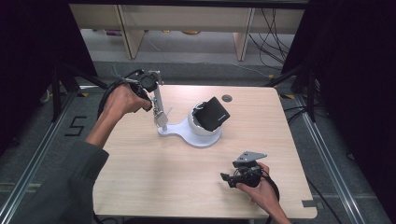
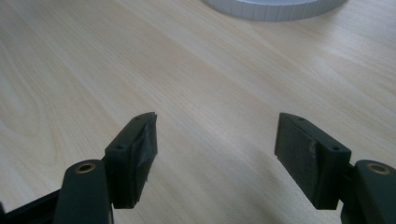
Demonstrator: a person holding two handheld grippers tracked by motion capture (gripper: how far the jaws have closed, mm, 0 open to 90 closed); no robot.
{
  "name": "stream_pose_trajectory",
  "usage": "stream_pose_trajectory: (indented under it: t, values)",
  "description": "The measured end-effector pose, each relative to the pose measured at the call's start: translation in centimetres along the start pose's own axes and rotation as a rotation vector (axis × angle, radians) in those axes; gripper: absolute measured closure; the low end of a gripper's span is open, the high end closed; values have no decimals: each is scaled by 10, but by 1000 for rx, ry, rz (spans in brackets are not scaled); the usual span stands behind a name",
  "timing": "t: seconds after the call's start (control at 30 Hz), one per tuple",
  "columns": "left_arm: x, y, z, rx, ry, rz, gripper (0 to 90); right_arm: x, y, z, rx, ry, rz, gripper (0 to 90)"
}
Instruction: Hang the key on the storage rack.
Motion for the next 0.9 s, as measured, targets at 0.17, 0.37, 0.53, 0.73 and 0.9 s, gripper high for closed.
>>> stream_pose_trajectory:
  t: [0.17,0.37,0.53,0.73,0.9]
  values:
    - [3,3,-2,27,29,-28,642,0,0,0,-1,-7,0,308]
    - [17,4,-9,69,27,-56,551,-1,1,0,-1,-7,-12,308]
    - [30,3,-17,92,22,-88,477,-2,1,1,-10,-4,-20,307]
    - [41,-1,-15,111,18,-146,424,-4,1,2,-15,-7,-27,307]
    - [51,-6,-17,129,41,-190,404,-4,0,2,-16,-14,-25,308]
Point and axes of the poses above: each handheld gripper's, and its own axes: y roughly backward along the jaws, x roughly out of its underside, z roughly to its left, the point moved 9 cm from there along -y, roughly forward along the jaws, and after that the axes turned 2 degrees about x, right-handed, at the moved point
